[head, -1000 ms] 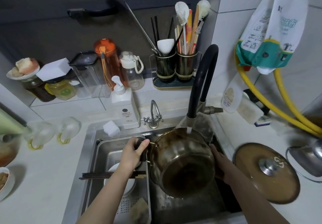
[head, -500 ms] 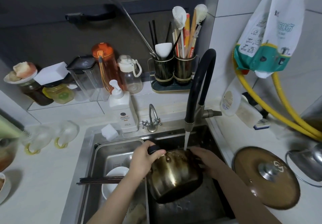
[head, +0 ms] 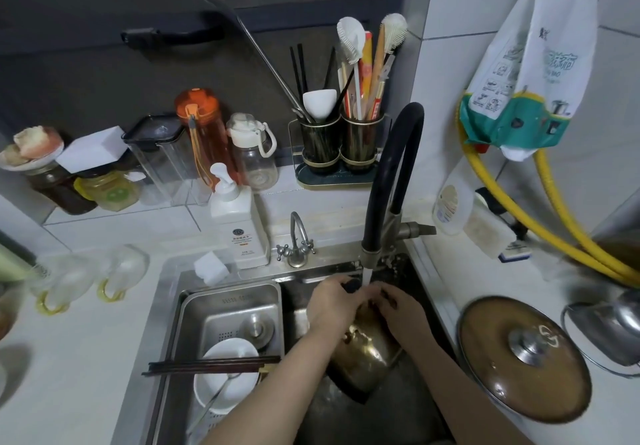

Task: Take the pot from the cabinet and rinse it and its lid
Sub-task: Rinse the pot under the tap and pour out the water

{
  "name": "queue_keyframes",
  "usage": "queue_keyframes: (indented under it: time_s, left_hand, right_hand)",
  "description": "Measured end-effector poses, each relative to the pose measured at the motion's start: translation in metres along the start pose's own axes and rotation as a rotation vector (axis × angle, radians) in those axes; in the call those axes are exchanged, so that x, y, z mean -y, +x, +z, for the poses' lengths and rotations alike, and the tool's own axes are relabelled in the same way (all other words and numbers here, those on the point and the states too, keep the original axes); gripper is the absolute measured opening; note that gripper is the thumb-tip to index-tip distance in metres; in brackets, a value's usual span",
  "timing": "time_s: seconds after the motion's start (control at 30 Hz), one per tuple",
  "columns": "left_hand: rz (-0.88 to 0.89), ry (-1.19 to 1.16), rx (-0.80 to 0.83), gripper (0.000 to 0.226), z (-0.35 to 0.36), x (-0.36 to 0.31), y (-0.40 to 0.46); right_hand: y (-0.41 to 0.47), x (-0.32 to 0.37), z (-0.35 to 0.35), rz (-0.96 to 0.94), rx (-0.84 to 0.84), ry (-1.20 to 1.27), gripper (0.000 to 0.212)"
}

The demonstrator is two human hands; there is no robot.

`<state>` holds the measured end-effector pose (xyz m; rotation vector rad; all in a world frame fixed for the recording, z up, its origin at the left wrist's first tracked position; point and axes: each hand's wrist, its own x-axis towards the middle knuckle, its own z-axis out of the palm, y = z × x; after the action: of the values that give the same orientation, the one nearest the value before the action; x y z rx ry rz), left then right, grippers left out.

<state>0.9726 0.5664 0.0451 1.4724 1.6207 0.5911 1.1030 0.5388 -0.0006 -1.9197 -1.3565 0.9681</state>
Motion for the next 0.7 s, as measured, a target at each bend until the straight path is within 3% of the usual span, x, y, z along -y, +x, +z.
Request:
queue_keyframes:
  time_s: [0.13, 0.4, 0.47, 0.7]
  left_hand:
    - [-0.037, -0.063, 0.044, 0.022, 0.012, -0.006, 0.007]
    - [-0.113, -0.091, 0.131, 0.016, 0.002, -0.005, 0.015]
    - [-0.132, -0.135, 0.125, 0.007, -0.001, -0.007, 0.017]
    - [-0.199, -0.264, 0.12, 0.018, -0.004, -0.009, 0.029]
  right_hand:
    - [-0.008, 0.001, 0.001, -0.067, -0.003, -0.078, 0.019]
    - [-0.014, -0.004, 0.009, -0.205, -0.017, -0.079, 0.03]
    - [-0.015, -0.002, 0.011, -0.22, -0.027, -0.086, 0.037]
    - [-0.021, 0.003, 0.019, -0.298, -0.013, -0.276, 0.066]
